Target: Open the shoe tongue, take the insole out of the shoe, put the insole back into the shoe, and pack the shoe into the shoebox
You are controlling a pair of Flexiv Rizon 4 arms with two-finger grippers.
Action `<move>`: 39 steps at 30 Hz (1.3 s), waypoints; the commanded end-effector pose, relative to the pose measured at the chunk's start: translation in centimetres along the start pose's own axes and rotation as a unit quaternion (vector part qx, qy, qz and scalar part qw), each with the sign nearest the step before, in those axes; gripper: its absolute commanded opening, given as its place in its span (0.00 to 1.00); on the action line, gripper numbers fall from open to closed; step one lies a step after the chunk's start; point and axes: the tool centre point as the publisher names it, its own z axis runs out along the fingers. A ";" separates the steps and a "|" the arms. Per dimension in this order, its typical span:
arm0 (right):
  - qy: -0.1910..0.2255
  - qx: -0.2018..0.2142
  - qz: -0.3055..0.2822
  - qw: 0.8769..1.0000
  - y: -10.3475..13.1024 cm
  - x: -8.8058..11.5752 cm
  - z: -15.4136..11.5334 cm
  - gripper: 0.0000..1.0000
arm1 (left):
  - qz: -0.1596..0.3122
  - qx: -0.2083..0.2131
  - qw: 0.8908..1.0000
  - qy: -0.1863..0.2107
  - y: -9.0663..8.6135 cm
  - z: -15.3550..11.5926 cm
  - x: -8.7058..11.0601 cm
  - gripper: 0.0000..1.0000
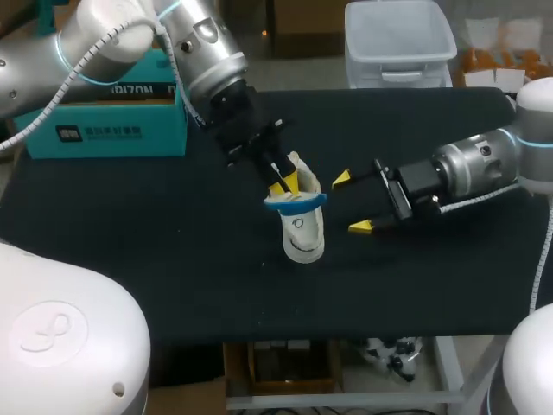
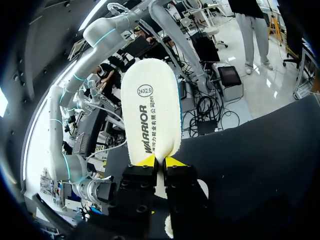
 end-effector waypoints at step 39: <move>0.006 0.030 -0.095 0.995 0.3 1.2 2.9 0.29 | -0.005 -0.041 0.999 -0.002 2.5 2.9 0.1 0.00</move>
